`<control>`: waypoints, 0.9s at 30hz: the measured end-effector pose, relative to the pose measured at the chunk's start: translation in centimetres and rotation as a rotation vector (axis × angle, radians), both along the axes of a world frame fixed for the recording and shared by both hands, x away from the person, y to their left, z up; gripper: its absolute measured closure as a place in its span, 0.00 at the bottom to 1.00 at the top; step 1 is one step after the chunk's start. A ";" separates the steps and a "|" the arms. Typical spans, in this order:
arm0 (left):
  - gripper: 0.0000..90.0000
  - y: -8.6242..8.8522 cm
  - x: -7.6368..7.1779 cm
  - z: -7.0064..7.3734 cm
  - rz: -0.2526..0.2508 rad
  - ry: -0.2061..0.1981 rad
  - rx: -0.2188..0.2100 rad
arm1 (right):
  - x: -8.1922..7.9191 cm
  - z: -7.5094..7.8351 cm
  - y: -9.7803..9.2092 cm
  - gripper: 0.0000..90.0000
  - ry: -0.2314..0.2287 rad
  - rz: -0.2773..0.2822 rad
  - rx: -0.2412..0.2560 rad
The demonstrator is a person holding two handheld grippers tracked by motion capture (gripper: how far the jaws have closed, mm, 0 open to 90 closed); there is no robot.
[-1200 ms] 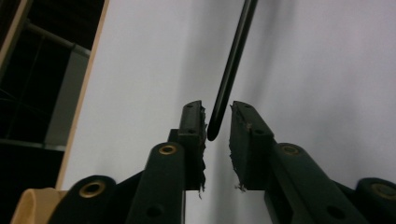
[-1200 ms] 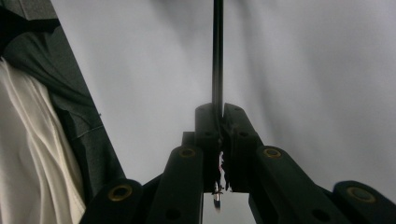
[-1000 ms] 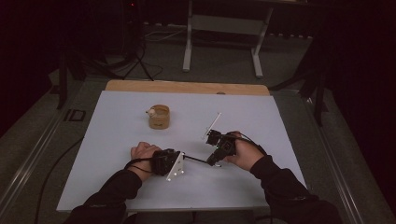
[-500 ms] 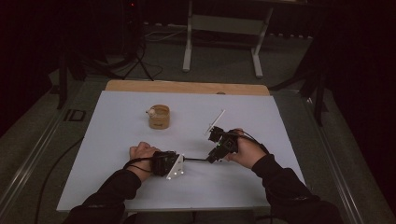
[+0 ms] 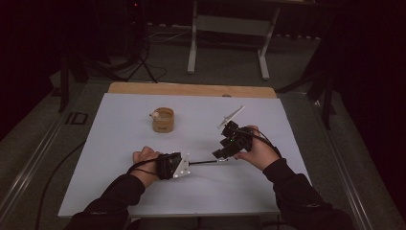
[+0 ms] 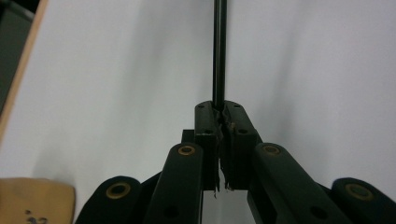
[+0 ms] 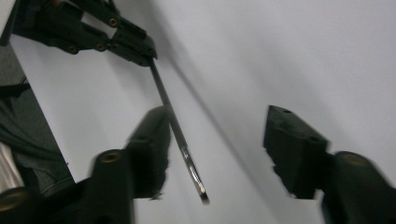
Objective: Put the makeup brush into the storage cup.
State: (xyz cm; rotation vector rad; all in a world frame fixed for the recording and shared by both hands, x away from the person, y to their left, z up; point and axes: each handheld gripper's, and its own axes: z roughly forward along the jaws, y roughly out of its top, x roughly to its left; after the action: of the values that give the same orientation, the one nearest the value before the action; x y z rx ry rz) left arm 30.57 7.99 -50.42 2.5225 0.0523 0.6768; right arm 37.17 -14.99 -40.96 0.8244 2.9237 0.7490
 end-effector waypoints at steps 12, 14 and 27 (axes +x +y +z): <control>0.96 -0.5 -0.1 0.5 0.051 0.141 -0.064 | -0.6 2.8 -1.6 0.15 -0.126 -0.096 0.139; 0.96 -0.3 0.1 0.7 0.078 0.165 -0.080 | -0.8 3.0 -1.9 0.15 -0.146 -0.108 0.152; 0.96 1.0 1.1 1.4 0.232 0.403 -0.281 | -2.5 4.3 -3.4 0.16 -0.299 -0.161 0.237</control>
State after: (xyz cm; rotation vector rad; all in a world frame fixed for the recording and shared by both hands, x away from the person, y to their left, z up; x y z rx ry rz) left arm 31.66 8.97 -49.00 2.3563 0.5499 0.2145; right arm 34.67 -18.43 -36.68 0.8632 2.5069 1.1104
